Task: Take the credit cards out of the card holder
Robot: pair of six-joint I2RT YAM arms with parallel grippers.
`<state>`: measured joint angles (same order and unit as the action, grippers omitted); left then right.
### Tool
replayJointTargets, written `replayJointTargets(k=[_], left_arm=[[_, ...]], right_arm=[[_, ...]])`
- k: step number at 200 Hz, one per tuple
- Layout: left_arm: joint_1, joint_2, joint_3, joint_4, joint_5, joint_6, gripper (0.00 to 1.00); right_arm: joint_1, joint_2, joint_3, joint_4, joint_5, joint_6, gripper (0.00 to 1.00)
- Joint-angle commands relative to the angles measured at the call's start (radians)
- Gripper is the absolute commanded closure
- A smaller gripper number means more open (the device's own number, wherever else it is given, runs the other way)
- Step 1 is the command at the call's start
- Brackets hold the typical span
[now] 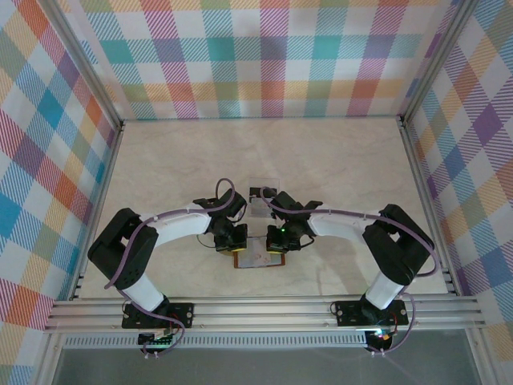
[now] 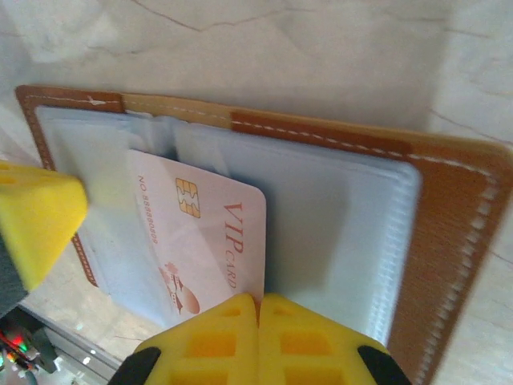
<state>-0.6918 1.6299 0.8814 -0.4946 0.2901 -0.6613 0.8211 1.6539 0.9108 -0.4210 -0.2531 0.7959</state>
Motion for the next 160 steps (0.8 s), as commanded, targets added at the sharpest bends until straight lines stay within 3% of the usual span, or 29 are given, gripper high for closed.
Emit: replayJointTargets(k=[1, 131, 147, 160], left_arm=[[-0.008, 0.016, -0.017, -0.076, -0.058, 0.016, 0.96], [-0.009, 0.008, -0.003, -0.065, -0.033, 0.013, 0.96], [-0.011, 0.01, -0.001, -0.065, -0.031, 0.013, 0.96], [-0.012, 0.01, -0.001, -0.064, -0.03, 0.013, 0.96]], right_arm=[[-0.004, -0.035, 0.019, -0.121, 0.072, -0.018, 0.98], [0.009, -0.038, 0.072, -0.156, 0.075, -0.031, 0.99], [0.009, -0.029, 0.068, -0.117, 0.038, -0.022, 0.96], [0.01, -0.022, 0.068, -0.092, 0.016, -0.013, 0.88]])
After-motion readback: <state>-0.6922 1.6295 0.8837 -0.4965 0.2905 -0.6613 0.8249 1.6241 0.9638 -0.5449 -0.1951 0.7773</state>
